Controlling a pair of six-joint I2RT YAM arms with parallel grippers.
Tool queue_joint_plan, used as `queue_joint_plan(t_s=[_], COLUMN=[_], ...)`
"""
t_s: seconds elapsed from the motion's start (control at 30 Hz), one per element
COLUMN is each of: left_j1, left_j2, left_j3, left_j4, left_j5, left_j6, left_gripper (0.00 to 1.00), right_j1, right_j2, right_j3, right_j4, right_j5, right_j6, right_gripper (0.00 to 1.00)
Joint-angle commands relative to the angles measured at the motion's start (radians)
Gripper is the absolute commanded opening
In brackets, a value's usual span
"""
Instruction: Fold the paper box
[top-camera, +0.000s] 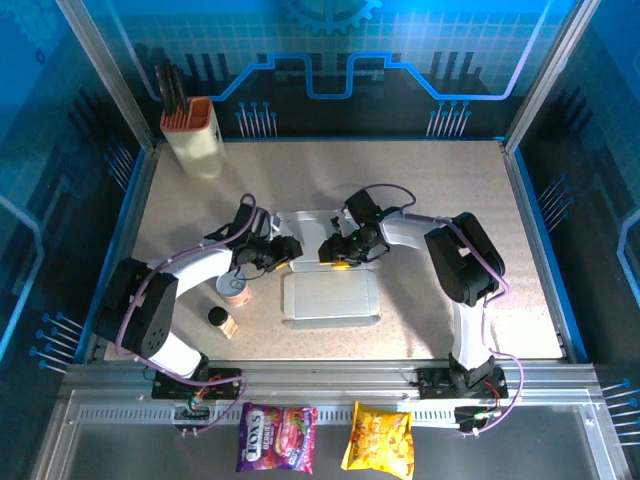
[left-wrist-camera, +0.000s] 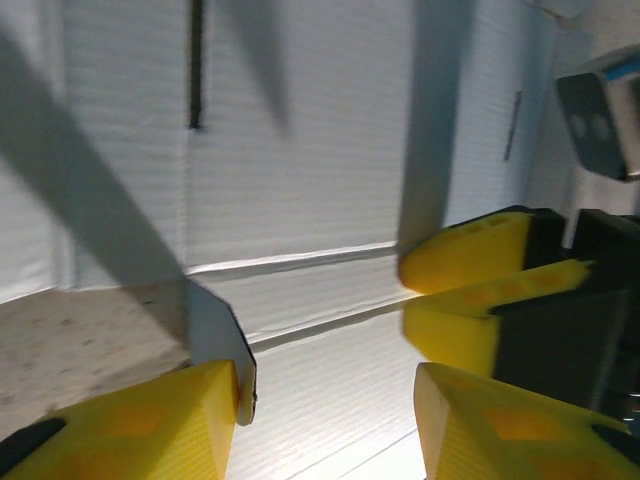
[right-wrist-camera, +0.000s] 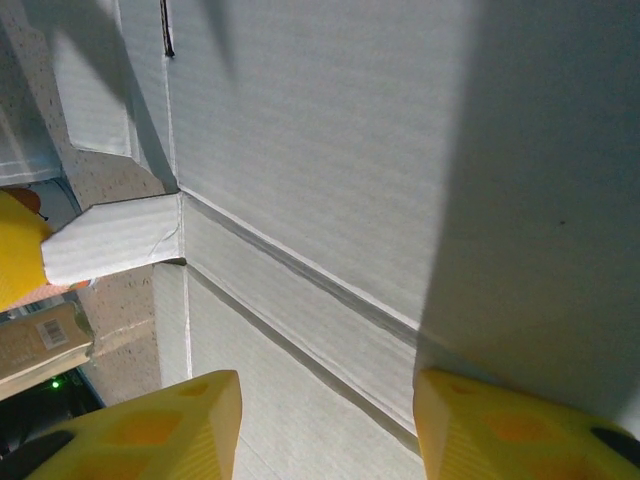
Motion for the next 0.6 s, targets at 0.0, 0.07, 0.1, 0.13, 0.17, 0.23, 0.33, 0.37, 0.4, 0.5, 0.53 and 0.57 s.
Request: queue_joint_plan(t_s=[0.0,0.07,0.1,0.13,0.17,0.23,0.33,0.37,0.4,0.5,0.53,0.57], left_j1=[-0.025,-0.04,-0.047,-0.053,-0.058,-0.068,-0.077,-0.079,-0.081,-0.087,-0.087,-0.088], left_j2=[0.045,0.073,0.091,0.106,0.123,0.151,0.185,0.193,0.199,0.22,0.227,0.233], left_j3=[0.051,0.067,0.076,0.084,0.091,0.097,0.097,0.098,0.096,0.092,0.088,0.083], left_j4=[0.012,0.018,0.02,0.022,0.026,0.038,0.064,0.069,0.072,0.073,0.075,0.078], left_j5=[0.043,0.049,0.054,0.059,0.065,0.074,0.084,0.082,0.08,0.074,0.07,0.065], left_j6=[-0.014,-0.015,-0.015,-0.014,-0.015,-0.019,-0.029,-0.031,-0.032,-0.028,-0.025,-0.023], left_gripper=[0.51,0.49,0.47,0.46,0.45,0.44,0.44,0.45,0.45,0.46,0.46,0.46], right_j1=[0.013,0.013,0.013,0.013,0.013,0.013,0.013,0.011,0.011,0.012,0.012,0.011], right_j2=[0.022,0.022,0.022,0.023,0.023,0.023,0.023,0.023,0.022,0.017,0.016,0.016], right_j3=[-0.007,-0.009,-0.009,-0.008,-0.01,-0.01,-0.012,-0.013,-0.014,-0.019,-0.021,-0.024], right_j4=[0.002,0.002,0.003,0.002,0.003,0.002,0.001,0.001,-0.001,-0.001,-0.002,-0.001], right_j5=[0.015,0.015,0.012,0.015,0.015,0.017,0.017,0.019,0.019,0.023,0.023,0.024], right_j6=[0.005,0.004,0.003,0.003,0.002,0.003,0.001,0.001,-0.001,-0.002,-0.002,-0.002], right_gripper=[0.48,0.48,0.47,0.47,0.47,0.46,0.46,0.46,0.45,0.45,0.45,0.45])
